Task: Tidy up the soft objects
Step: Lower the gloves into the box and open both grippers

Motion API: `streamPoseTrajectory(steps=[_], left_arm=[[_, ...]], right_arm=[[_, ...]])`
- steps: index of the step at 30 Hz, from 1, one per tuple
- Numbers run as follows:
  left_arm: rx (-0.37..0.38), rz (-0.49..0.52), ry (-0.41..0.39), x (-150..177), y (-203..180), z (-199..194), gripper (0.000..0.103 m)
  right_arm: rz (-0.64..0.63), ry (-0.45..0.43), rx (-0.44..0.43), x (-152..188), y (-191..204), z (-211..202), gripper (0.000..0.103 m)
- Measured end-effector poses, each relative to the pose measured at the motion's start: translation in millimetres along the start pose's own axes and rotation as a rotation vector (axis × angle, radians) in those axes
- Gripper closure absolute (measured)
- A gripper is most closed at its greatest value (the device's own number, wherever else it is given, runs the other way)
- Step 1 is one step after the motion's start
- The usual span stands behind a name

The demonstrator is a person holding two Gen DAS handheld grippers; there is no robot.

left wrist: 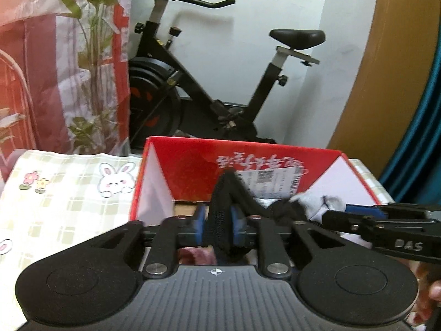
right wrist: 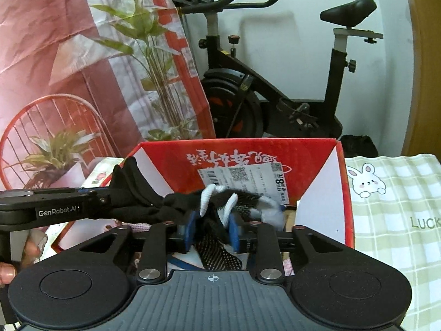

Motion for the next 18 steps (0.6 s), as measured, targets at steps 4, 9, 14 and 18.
streamPoseTrajectory(steps=[4,9,14,18], left_arm=[[-0.027,0.009,-0.021,-1.2,1.1,-9.5,0.051],[-0.031,0.013,-0.037,-1.6,1.4,-28.2,0.038],[-0.04,0.03,-0.058,6.8,0.8,-59.6,0.009],[-0.013,0.027,-0.064,19.3,1.4,-88.9,0.0]], right_arm=[[0.001,-0.005,0.006,2.1,-4.2,-9.5,0.068],[-0.02,-0.01,0.028,6.2,0.4,-26.8,0.058],[-0.048,-0.028,0.066,10.4,11.3,-53.0,0.031],[-0.06,-0.074,0.095,16.7,23.1,-79.1,0.002]])
Point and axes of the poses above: each gripper's, at about its wrist camera, not at the fingertips, and z roughly the way its jaws point, y to its left, x to its underside, the point moved 3 cm from there along z, roughly the way its jaws point, and after that the axes turned 10 degrees about -z, right-handed, at the moved point
